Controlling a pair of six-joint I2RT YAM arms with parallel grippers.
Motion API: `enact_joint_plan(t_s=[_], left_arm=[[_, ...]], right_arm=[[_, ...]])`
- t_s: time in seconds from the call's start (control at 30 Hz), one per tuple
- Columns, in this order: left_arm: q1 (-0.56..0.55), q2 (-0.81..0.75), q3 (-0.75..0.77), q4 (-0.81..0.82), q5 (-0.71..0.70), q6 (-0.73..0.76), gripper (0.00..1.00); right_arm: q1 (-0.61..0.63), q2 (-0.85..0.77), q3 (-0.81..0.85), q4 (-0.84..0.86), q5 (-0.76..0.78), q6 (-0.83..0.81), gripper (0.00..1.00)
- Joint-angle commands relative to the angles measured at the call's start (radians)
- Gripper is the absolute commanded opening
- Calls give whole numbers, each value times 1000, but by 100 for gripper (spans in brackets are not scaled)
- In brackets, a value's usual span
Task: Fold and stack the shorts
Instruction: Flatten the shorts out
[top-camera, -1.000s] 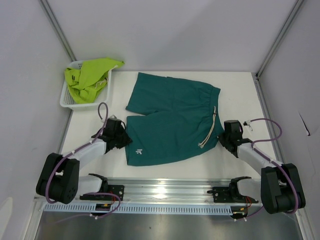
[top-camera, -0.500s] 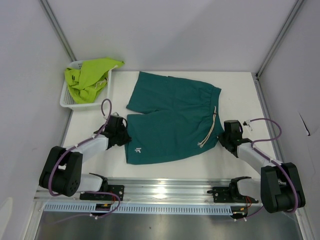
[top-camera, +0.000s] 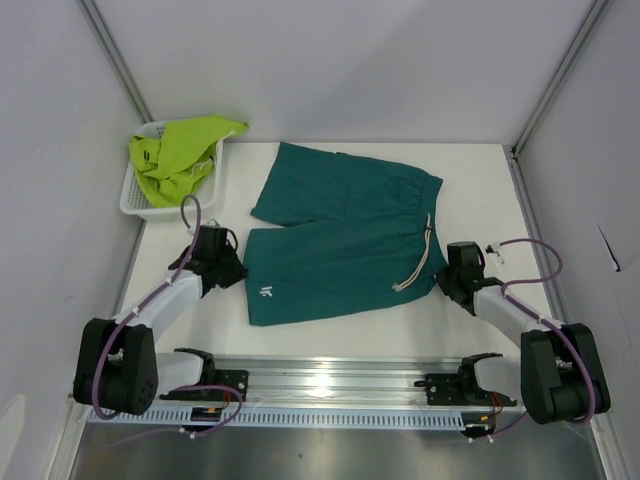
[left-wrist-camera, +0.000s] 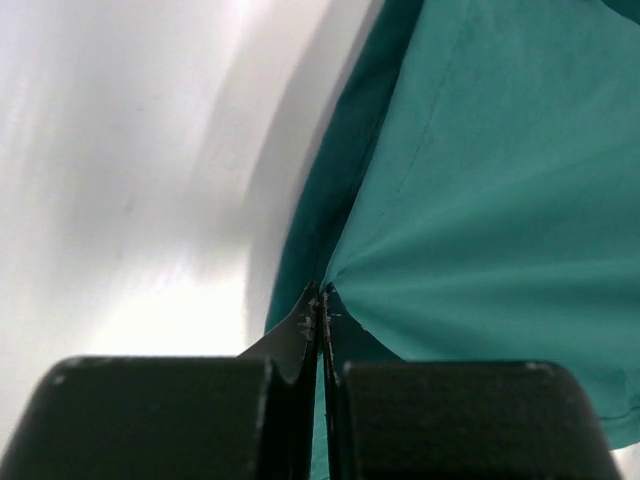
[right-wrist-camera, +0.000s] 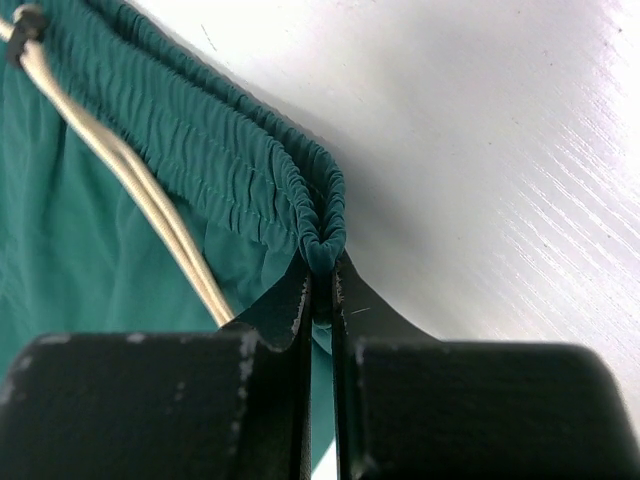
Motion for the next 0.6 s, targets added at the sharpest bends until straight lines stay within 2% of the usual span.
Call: enact_joint_plan(t_s=[0.0, 0.1, 0.2, 0.23, 0.27, 0.3, 0.4, 0.57], left_arm=[[54, -8, 4, -20, -6, 52, 0], [55, 18, 0, 13, 52, 66, 0], [54, 49, 0, 46, 123, 82, 12], [54, 51, -2, 55, 131, 86, 29], [54, 42, -12, 56, 134, 93, 37], [54, 29, -20, 55, 132, 95, 56], [54, -52, -43, 35, 128, 93, 80], [38, -188, -81, -22, 186, 40, 81]], right_arm=[[-3, 1, -11, 4, 46, 15, 0], [-3, -1, -11, 6, 42, 15, 0], [-3, -2, -11, 3, 38, 12, 0], [-3, -4, -13, 0, 38, 12, 0], [-2, -11, -13, 0, 40, 12, 0], [0, -13, -13, -6, 40, 12, 0], [0, -25, -19, -12, 49, 18, 0], [0, -30, -34, -5, 54, 24, 0]])
